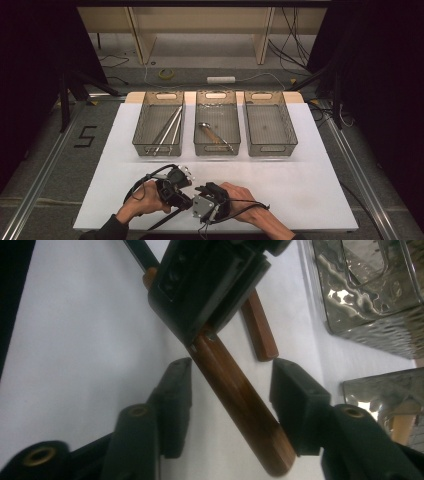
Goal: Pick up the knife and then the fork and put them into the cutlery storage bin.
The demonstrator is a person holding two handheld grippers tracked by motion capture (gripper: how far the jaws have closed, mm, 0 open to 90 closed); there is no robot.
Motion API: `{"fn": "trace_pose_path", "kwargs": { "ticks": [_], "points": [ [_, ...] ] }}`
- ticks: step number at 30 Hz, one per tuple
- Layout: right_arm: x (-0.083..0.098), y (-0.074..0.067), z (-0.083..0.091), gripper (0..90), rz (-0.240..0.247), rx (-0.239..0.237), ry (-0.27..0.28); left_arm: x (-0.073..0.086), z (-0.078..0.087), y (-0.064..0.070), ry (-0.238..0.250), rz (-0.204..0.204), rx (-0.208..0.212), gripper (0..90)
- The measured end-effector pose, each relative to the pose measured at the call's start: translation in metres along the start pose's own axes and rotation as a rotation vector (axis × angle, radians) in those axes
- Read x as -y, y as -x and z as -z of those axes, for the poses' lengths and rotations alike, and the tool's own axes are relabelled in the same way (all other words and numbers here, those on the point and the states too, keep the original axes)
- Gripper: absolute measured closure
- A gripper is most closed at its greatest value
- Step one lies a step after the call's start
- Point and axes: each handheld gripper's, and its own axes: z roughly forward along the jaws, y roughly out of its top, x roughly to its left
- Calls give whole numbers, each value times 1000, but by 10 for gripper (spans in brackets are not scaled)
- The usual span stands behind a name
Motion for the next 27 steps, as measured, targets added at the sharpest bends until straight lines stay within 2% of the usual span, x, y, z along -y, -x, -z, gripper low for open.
{"fn": "trace_pose_path", "kwargs": {
  "ticks": [1,5,10,13,17,20,22,24,27],
  "points": [
    [-1,-2,0,576,-8,9,10,0,0,0,-2,2,3,759],
    [-1,-3,1,623,42,30,7,-1,1,-1,0,1,10,759],
    [-1,-6,4,704,82,24,6,-2,3,-1,11,10,25,757],
    [0,-7,5,783,120,16,13,-1,6,-2,19,9,31,754],
    [0,-8,6,813,160,8,21,-2,7,0,22,-3,31,754],
    [0,-7,7,816,165,-8,26,-2,7,1,18,-10,37,750],
    [1,-7,8,817,144,-17,26,-2,9,0,27,-8,35,741],
    [2,-4,9,818,141,-16,26,-1,11,0,42,4,19,717],
    [6,-1,12,818,138,-10,13,1,17,-4,58,25,5,603]
  ]
}}
